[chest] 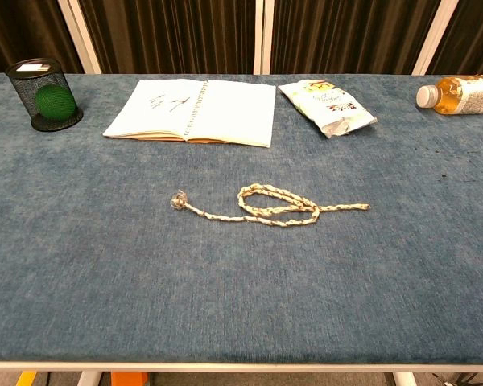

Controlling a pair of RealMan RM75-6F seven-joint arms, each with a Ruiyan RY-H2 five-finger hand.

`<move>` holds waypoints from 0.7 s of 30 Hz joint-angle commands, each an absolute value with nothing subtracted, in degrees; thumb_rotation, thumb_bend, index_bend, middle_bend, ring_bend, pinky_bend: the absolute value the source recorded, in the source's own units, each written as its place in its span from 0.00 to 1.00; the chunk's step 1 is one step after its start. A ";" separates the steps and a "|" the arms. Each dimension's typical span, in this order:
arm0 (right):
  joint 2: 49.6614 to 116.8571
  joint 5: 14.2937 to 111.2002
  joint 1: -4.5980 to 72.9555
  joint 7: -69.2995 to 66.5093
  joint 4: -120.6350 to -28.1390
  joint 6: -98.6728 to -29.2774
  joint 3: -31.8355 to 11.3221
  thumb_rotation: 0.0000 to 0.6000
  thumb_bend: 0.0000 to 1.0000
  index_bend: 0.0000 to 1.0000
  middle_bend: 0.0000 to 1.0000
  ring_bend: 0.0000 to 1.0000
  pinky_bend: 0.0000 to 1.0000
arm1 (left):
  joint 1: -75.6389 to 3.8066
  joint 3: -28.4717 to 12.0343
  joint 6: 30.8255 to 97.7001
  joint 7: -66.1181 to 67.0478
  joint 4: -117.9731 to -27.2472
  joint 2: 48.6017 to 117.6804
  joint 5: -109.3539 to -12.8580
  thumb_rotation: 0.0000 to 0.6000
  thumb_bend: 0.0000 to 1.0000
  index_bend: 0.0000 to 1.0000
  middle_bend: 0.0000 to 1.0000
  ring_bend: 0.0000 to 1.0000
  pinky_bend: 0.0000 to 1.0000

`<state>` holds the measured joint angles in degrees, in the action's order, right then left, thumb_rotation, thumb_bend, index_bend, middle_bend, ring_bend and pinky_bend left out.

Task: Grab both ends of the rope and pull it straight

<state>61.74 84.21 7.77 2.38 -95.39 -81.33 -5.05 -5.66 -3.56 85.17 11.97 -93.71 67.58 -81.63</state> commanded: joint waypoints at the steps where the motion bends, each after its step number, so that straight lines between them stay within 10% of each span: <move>1: 61.76 84.26 7.72 2.29 -95.39 -81.43 -5.02 1.00 0.19 0.08 0.11 0.00 0.03 | -5.63 -3.53 85.19 12.01 -93.76 67.54 -81.69 1.00 0.13 0.13 0.09 0.00 0.00; 21: 60.91 85.52 7.66 0.29 -94.58 -82.55 -5.24 1.00 0.19 0.08 0.11 0.00 0.03 | -17.41 -6.41 74.90 6.06 -92.38 66.71 -90.17 1.00 0.13 0.20 0.12 0.03 0.00</move>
<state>60.92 85.52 7.65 0.29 -94.57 -82.56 -5.23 -13.92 -5.27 78.31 8.37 -93.31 66.74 -87.99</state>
